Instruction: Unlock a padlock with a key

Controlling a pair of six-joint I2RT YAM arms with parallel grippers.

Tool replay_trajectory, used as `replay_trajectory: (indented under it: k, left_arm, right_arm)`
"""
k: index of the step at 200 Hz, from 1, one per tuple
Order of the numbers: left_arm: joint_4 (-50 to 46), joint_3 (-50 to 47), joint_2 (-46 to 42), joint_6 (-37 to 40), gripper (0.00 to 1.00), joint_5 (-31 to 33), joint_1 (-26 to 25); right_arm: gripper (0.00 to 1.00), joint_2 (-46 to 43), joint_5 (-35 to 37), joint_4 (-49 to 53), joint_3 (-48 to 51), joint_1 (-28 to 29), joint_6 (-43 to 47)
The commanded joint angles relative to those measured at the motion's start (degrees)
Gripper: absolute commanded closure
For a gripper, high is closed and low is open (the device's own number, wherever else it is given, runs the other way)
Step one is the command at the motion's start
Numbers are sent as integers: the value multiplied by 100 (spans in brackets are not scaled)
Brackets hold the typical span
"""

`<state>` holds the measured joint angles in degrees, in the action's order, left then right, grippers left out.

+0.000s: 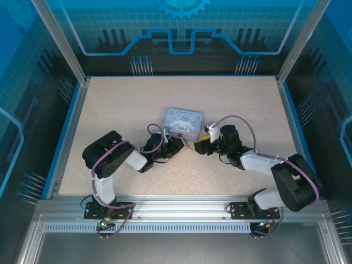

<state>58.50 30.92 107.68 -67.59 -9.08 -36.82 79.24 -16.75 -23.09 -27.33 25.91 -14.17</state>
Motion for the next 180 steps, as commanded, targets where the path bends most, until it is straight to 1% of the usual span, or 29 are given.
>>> replay_trajectory:
  k: [1,15,20,34,48,68,81,117,162,180]
  left_arm:
    - [-759,-86,-102,-63,99,236,27]
    - [-1375,-53,-397,93,99,430,-12]
    - [-1634,-27,-517,161,99,515,-26]
    - [-2386,73,-875,381,99,787,-79]
    - [-3043,187,-1204,586,100,1044,-113]
    - [-4066,410,-1546,876,100,1447,-174]
    - [-4600,584,-1656,1044,99,1684,-214]
    - [-5736,1096,-1661,1375,99,2315,-324]
    - [-6739,1885,-1268,1754,95,2967,-566]
    - [-6994,2161,-1041,1800,93,3061,-626]
  right_arm:
    - [43,-116,442,571,-191,-70,-153]
    - [43,-133,648,729,-306,-67,-218]
    - [43,-137,741,944,-372,-64,-255]
    - [42,-124,731,1038,-530,-56,-273]
    - [39,-66,682,1160,-740,-48,-305]
    - [38,176,727,1634,-1266,-43,-319]
    - [38,399,1009,2054,-1681,23,-370]
    - [37,1287,1915,3147,-2990,341,-451]
    - [36,2110,2259,3801,-3800,523,-588]
    - [36,2282,2385,3976,-3996,608,-553]
